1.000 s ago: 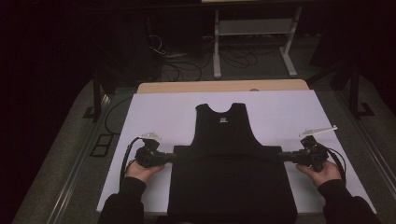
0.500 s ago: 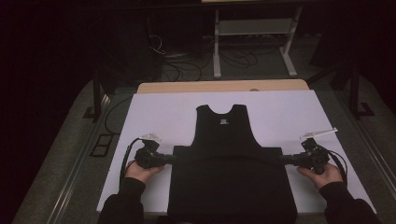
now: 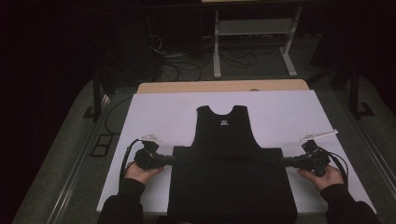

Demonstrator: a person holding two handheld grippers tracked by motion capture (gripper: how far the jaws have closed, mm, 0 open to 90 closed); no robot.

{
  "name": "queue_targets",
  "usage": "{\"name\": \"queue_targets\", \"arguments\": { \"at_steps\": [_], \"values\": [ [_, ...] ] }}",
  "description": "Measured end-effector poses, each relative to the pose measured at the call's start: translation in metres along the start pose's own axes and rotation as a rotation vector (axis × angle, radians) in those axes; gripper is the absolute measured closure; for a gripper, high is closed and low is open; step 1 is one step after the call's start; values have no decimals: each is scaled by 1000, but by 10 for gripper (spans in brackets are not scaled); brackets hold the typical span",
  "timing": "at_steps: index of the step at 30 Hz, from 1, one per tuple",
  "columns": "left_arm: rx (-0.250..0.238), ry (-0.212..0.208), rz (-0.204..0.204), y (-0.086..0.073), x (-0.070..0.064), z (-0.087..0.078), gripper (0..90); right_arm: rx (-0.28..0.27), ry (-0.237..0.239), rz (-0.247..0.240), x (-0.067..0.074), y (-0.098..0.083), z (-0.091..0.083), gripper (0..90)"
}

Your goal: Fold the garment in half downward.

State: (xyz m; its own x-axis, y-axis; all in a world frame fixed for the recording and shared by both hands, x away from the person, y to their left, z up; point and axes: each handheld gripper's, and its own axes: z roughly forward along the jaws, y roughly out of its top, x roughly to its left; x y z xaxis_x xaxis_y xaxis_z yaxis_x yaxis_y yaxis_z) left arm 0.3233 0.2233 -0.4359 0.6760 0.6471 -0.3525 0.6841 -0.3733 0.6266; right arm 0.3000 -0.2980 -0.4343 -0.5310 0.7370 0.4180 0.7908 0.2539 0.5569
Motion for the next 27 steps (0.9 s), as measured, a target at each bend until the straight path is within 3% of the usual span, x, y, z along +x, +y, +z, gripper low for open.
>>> {"name": "queue_targets", "arguments": {
  "at_steps": [27],
  "values": [
    [9, 2, -6, -2, 0, -1, 833, 28, 1, 12, 6, -10, -2, 823]
  ]
}}
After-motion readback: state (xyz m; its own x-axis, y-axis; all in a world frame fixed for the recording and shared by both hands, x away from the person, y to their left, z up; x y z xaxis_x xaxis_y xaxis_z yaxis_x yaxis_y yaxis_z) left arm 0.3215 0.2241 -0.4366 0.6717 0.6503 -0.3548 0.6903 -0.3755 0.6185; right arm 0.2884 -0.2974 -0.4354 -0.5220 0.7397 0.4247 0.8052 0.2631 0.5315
